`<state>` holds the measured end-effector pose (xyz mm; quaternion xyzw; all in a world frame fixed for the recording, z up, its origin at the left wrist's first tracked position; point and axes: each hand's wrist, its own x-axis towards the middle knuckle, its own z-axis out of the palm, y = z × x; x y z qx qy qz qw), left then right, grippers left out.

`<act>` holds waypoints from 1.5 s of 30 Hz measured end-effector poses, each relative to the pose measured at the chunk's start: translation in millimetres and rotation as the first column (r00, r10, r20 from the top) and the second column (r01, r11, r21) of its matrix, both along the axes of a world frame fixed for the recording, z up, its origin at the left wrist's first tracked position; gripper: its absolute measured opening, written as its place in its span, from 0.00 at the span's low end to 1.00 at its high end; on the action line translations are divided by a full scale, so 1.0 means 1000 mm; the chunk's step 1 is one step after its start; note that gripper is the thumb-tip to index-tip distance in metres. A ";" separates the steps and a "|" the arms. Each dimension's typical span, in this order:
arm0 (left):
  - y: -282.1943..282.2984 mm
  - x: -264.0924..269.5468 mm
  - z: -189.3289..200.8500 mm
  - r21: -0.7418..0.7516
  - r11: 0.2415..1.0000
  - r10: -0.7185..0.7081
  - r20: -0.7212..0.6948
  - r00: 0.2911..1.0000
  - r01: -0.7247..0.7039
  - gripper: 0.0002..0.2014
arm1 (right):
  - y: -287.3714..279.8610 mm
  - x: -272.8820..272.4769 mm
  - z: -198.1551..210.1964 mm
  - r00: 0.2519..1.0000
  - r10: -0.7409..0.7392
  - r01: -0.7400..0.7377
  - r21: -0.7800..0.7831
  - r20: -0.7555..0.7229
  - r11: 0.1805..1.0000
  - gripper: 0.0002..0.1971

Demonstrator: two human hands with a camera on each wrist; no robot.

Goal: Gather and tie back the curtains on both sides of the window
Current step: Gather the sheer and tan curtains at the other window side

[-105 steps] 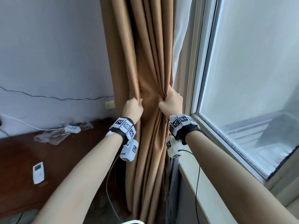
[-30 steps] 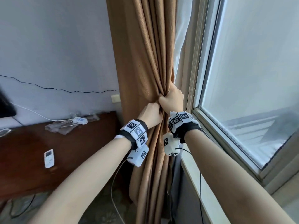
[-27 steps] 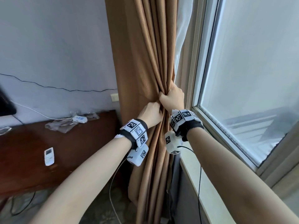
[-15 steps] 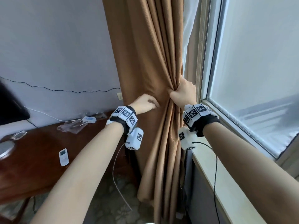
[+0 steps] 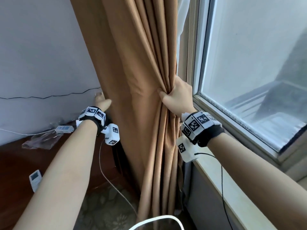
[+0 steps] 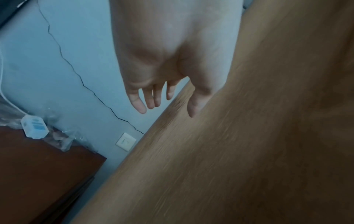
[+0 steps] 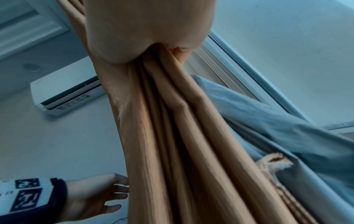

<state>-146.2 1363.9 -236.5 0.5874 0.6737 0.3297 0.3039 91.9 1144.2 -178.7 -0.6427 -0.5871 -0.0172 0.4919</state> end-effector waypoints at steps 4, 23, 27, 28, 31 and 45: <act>0.011 0.003 0.005 -0.022 0.999 -0.041 0.035 0.999 0.042 0.29 | 0.008 -0.003 -0.002 1.000 -0.017 0.018 0.040 -0.026 0.999 0.14; -0.065 0.024 0.009 0.181 0.973 -0.104 -0.217 0.971 0.145 0.21 | 0.016 -0.017 -0.002 0.998 -0.068 0.069 0.070 -0.012 0.995 0.21; -0.112 0.020 0.023 0.175 0.953 -0.182 -0.317 0.931 0.246 0.24 | 0.013 -0.019 0.000 0.998 -0.058 0.058 0.026 0.002 0.998 0.25; -0.124 0.018 0.026 0.182 0.944 -0.209 -0.318 0.925 0.276 0.22 | 0.011 -0.021 0.000 0.999 -0.048 0.048 0.016 0.004 0.999 0.25; -0.159 0.027 0.033 0.220 0.905 -0.281 -0.334 0.900 0.364 0.11 | 0.006 -0.026 0.003 1.000 -0.018 0.018 -0.016 0.011 1.000 0.26; -0.230 0.100 0.027 0.036 0.755 -0.285 -0.881 0.377 0.655 0.13 | -0.025 -0.032 0.012 0.991 0.114 -0.117 -0.049 -0.065 0.992 0.27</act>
